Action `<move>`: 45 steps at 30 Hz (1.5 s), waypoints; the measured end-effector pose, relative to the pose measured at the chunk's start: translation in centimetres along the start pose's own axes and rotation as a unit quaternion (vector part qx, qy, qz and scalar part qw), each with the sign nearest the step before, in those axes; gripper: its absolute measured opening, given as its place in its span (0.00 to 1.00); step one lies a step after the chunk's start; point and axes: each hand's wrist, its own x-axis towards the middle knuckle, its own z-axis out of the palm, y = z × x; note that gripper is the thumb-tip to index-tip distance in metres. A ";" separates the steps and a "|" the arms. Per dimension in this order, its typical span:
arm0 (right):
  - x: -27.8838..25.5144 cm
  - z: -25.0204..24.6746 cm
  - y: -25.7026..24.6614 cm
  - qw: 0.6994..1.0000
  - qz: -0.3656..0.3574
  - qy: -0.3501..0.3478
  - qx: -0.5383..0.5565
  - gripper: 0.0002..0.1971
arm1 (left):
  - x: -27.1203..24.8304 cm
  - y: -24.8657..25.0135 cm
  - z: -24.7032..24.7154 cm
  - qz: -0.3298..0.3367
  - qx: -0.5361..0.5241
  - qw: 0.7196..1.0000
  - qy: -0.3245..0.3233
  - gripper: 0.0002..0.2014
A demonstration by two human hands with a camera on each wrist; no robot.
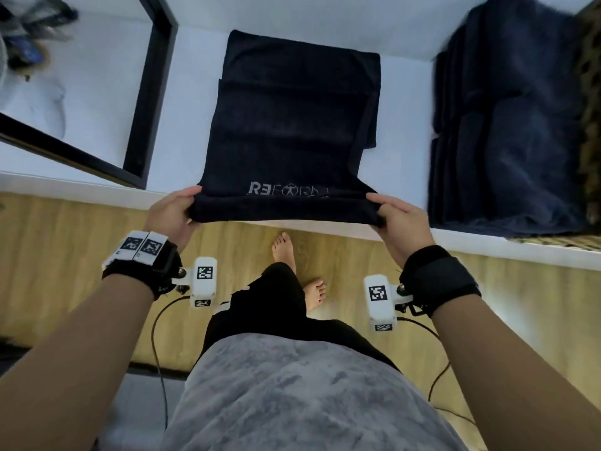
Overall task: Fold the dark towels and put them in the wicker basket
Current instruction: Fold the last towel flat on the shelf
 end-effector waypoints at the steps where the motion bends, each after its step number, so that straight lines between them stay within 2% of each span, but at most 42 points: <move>1: 0.1 -0.2 -0.8 1.000 0.010 -0.004 0.024 0.20 | -0.2 0.9 0.1 -0.006 -0.028 0.999 -0.014 0.17; 4: 0.5 -0.6 -3.1 0.997 0.017 -0.040 0.057 0.21 | -0.9 3.3 0.6 0.012 -0.065 0.997 -0.037 0.26; 6: 0.8 -0.7 -4.4 0.997 -0.008 -0.063 0.040 0.19 | -1.1 4.8 1.2 0.026 -0.062 0.997 -0.045 0.30; 9: 1.8 -0.6 -6.3 0.997 -0.050 -0.051 0.011 0.15 | -0.8 7.4 2.4 0.036 -0.076 0.995 -0.046 0.38; 11: 2.7 -0.1 -7.6 0.998 -0.058 -0.034 0.009 0.09 | -0.3 9.0 3.3 0.045 -0.078 0.995 -0.045 0.38; 13: 3.9 0.4 -8.8 0.998 -0.059 -0.010 0.009 0.02 | 0.5 10.3 4.1 0.056 -0.078 0.995 -0.041 0.34; 16: 6.3 1.2 -10.4 0.992 -0.106 0.044 -0.051 0.10 | 2.1 12.2 5.3 0.079 -0.051 0.995 -0.020 0.24; 20: 9.4 2.9 -12.5 0.964 -0.159 0.125 -0.176 0.18 | 5.6 14.5 7.2 0.111 -0.002 0.993 0.033 0.09; 22: 11.3 3.8 -13.6 0.952 -0.161 0.151 -0.213 0.21 | 8.0 15.6 8.2 0.110 0.028 0.992 0.053 0.10; 24: 13.4 4.7 -14.8 0.942 -0.161 0.161 -0.246 0.21 | 10.8 16.7 9.1 0.111 0.106 0.986 0.068 0.14; 28: 18.0 6.6 -16.3 0.923 -0.165 0.161 -0.309 0.16 | 15.7 18.4 10.8 0.148 0.283 0.946 0.053 0.23; 32: 22.1 7.9 -16.7 0.904 -0.156 0.149 -0.370 0.07 | 19.1 19.8 13.0 0.177 0.359 0.915 0.044 0.15; 36: 24.7 7.9 -16.5 0.882 -0.157 0.144 -0.421 0.10 | 21.8 20.6 14.7 0.184 0.387 0.903 0.042 0.10; 40: 26.4 7.9 -16.1 0.898 -0.095 0.128 -0.411 0.12 | 23.8 20.7 15.4 0.176 0.452 0.873 0.042 0.10; 42: 26.9 8.0 -16.0 0.902 -0.086 0.124 -0.404 0.12 | 24.3 20.5 15.7 0.180 0.477 0.860 0.037 0.10; 43: 27.2 8.2 -16.1 0.902 -0.089 0.125 -0.404 0.11 | 24.4 20.5 15.8 0.177 0.472 0.863 0.039 0.10; 45: 27.5 8.5 -16.2 0.903 -0.093 0.128 -0.399 0.09 | 24.5 20.4 15.8 0.159 0.428 0.889 0.042 0.05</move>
